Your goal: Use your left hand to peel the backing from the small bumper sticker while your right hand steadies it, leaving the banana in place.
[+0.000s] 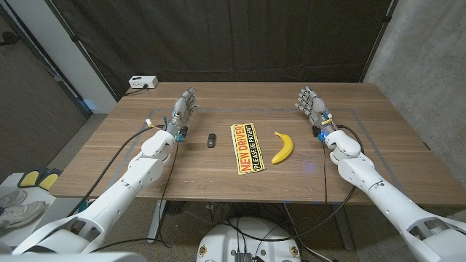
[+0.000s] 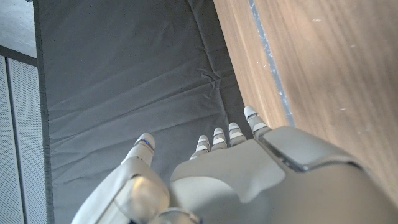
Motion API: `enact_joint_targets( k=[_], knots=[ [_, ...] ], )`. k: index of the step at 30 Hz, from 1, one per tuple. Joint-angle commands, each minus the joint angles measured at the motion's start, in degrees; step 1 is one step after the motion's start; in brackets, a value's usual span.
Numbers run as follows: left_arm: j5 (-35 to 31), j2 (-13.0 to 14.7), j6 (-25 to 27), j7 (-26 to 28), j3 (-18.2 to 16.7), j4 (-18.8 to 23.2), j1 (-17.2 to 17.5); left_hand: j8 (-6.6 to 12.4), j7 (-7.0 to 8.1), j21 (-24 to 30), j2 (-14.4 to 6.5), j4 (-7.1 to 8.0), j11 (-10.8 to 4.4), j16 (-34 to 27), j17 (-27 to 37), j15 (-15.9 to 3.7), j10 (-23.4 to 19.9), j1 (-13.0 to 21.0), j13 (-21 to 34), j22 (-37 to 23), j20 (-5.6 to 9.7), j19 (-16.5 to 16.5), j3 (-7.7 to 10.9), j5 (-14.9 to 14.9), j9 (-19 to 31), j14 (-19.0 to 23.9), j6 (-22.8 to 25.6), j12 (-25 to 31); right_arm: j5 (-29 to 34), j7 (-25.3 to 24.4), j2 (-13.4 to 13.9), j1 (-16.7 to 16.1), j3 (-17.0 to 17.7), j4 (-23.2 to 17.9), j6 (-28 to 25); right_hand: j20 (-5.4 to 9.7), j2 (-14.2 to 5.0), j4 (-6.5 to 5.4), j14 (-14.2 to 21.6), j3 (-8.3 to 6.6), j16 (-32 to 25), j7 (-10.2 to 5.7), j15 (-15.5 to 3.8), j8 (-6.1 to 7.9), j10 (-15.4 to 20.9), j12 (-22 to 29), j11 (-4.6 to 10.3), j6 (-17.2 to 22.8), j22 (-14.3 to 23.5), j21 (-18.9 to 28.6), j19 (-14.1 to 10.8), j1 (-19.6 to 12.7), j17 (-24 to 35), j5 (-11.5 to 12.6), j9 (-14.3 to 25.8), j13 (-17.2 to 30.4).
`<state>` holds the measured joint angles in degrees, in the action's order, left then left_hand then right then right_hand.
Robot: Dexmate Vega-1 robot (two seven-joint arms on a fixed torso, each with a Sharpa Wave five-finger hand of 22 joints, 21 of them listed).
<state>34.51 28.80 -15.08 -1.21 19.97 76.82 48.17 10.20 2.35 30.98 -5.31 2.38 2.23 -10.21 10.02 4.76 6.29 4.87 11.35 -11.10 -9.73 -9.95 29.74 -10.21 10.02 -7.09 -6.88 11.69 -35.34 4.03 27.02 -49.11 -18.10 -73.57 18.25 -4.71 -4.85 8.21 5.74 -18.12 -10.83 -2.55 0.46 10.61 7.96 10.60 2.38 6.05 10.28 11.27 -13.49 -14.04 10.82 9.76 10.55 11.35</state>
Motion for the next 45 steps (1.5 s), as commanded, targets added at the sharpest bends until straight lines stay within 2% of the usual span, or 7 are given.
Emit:
enact_joint_targets(
  k=[1,10,18,27,33,38,45],
  knots=[
    [-6.5,-2.7,3.4,1.0,-2.7,3.8,0.4,0.54,0.35,-0.1,0.6,-0.77,-0.52,-0.5,0.1,0.93,-0.7,0.4,0.1,-0.1,-0.90,-2.0,0.19,-0.3,0.2,0.0,0.2,0.7,4.7,6.2,-5.0,-2.8,9.0,0.6,0.8,-0.03,0.23,0.03,0.4,-0.24,-0.4,0.08,0.00,0.40,0.4,0.4,-0.17,0.3,0.1,0.3,-0.6,-0.5,0.1,0.2,0.3,0.2],
    [-11.7,-2.6,10.3,2.9,-2.4,9.3,0.2,1.57,-0.28,-0.7,2.1,-3.13,-0.42,-0.7,0.1,0.83,-3.0,2.1,0.1,-0.1,-1.08,-2.2,0.29,-0.2,0.3,0.7,3.0,1.5,5.4,12.7,-8.0,-2.1,14.5,4.9,1.6,-0.13,0.46,0.00,0.5,-0.07,-0.5,0.01,0.13,0.43,0.5,0.5,-0.65,0.3,0.1,0.3,-0.4,-0.4,0.1,0.3,0.3,0.1],
    [-18.2,2.0,24.1,3.1,0.0,19.2,-1.1,2.37,0.41,-2.9,4.5,-8.04,-2.61,-1.2,0.4,1.94,-7.9,6.0,0.4,-0.2,-1.79,-5.8,0.59,0.0,0.5,2.1,6.6,3.1,6.1,16.6,-9.4,-2.4,17.6,6.1,2.4,-0.21,0.52,0.00,0.5,-0.01,-0.5,0.04,0.24,0.46,0.7,0.5,-0.84,0.4,0.1,0.3,-0.4,-0.3,0.0,0.3,0.2,0.1],
    [-23.7,5.0,35.8,0.8,2.2,25.3,-4.1,2.95,-0.07,-4.5,5.8,-11.06,-0.04,-0.8,0.6,3.11,-7.4,9.3,0.9,-0.4,-2.42,-8.3,0.87,-0.1,0.7,0.3,8.6,2.8,6.3,19.0,-10.7,-2.8,19.8,7.2,3.4,-0.23,0.52,-0.01,0.5,0.02,-0.5,0.03,0.17,0.51,0.9,0.6,-0.94,0.5,0.1,0.3,-0.4,-0.4,0.0,0.3,0.2,0.0],
    [-26.4,6.4,41.2,-2.6,3.7,27.1,-6.9,3.11,-0.30,-4.6,5.9,-11.47,0.46,-0.8,0.7,3.35,-6.9,10.1,1.1,-0.4,-2.43,-8.2,1.01,-0.1,0.8,0.0,9.2,2.7,6.3,19.6,-11.4,-3.3,20.8,7.3,4.0,-0.21,0.51,-0.02,0.6,0.04,-0.5,0.00,0.12,0.54,1.0,0.7,-1.01,0.6,0.1,0.3,-0.4,-0.4,0.0,0.3,0.2,0.0],
    [-28.4,7.9,45.0,-7.2,5.4,27.7,-10.1,2.60,0.02,-4.9,5.7,-12.11,-2.11,-1.0,0.8,3.46,-5.7,12.1,1.3,-0.4,-2.45,-8.1,1.47,-0.3,0.8,-0.1,8.1,2.3,6.2,20.1,-12.0,-3.5,21.4,7.6,4.7,-0.14,0.49,-0.04,0.7,0.06,-0.6,-0.02,0.09,0.56,1.1,0.7,-0.92,0.6,0.1,0.4,-0.5,-0.4,0.0,0.3,0.2,0.0],
    [-30.9,8.8,48.6,-13.5,8.4,27.2,-14.8,2.41,-0.07,-4.9,5.7,-12.30,-3.37,-1.3,0.8,3.43,-6.0,13.3,1.5,-0.4,-2.43,-7.9,1.68,-0.4,0.9,0.4,7.6,2.5,5.9,20.9,-12.7,-3.8,22.1,8.3,5.8,-0.15,0.45,-0.05,0.8,0.08,-0.6,-0.04,0.29,0.59,1.2,0.7,-1.14,0.7,0.1,0.4,-0.6,-0.4,0.0,0.3,0.2,0.0]
  ],
)
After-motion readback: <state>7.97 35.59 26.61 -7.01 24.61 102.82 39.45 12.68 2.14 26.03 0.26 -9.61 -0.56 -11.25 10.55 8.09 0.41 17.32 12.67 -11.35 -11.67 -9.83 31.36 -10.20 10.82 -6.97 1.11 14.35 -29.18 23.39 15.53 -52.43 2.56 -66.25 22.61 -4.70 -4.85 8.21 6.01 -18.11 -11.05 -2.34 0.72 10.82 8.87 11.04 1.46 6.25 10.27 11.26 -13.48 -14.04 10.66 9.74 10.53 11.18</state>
